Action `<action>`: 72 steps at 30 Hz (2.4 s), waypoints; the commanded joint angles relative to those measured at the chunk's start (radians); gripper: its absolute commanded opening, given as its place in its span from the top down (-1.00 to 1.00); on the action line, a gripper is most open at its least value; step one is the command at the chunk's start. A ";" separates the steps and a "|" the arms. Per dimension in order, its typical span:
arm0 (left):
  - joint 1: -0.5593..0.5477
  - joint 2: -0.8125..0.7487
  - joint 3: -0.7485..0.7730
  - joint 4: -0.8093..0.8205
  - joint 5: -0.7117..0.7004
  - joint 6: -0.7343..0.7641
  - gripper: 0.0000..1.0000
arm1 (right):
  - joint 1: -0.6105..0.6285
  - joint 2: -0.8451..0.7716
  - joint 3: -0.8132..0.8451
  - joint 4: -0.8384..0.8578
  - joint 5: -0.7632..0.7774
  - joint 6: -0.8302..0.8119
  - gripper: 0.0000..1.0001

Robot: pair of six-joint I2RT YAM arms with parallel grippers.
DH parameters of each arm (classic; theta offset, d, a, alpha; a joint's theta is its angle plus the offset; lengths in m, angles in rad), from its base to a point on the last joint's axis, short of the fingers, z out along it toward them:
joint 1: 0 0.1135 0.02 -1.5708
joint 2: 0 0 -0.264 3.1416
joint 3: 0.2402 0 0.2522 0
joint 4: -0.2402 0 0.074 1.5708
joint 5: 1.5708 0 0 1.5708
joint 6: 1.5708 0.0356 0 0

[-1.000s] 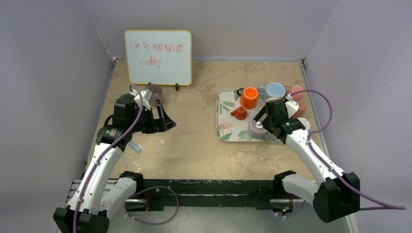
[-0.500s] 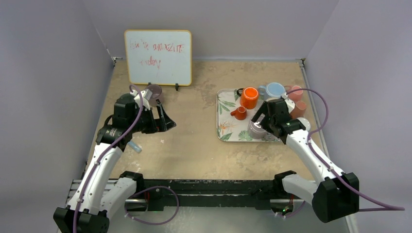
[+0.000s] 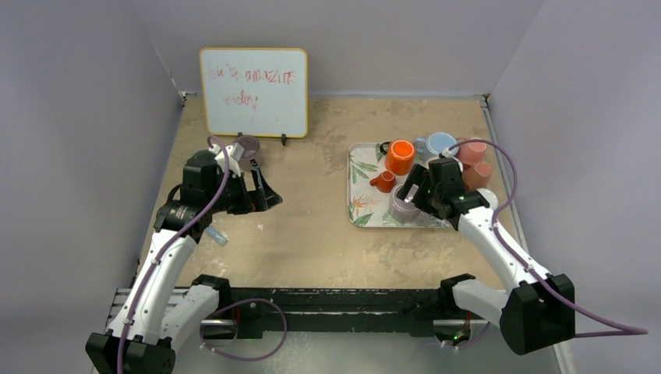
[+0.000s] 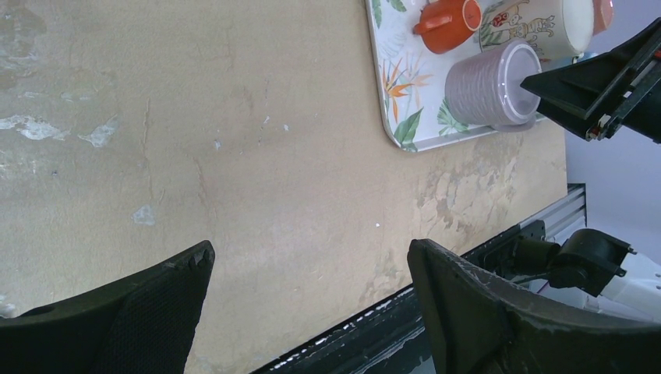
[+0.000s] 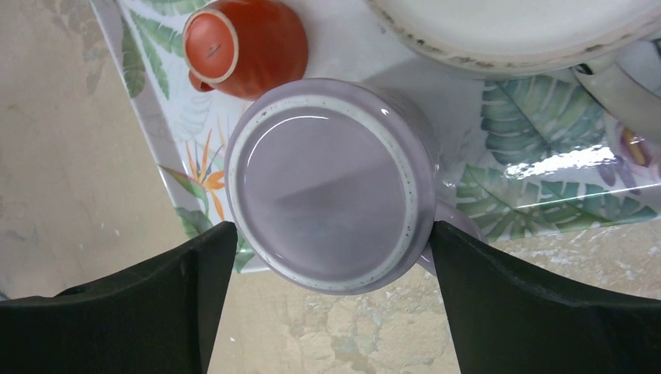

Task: Turn the mug right side up
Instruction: Turn over the cup on the tray.

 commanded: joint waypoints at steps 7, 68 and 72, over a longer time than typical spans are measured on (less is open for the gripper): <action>-0.001 0.001 0.003 0.000 -0.009 0.019 -0.86 | 0.000 -0.039 -0.001 0.015 -0.157 -0.079 -0.67; -0.001 0.009 0.002 0.002 -0.007 0.017 -0.86 | 0.170 0.031 -0.027 0.019 -0.278 -0.280 -0.41; -0.001 0.007 0.002 0.002 -0.006 0.017 -0.86 | 0.170 0.029 -0.031 0.008 -0.322 -0.300 -0.34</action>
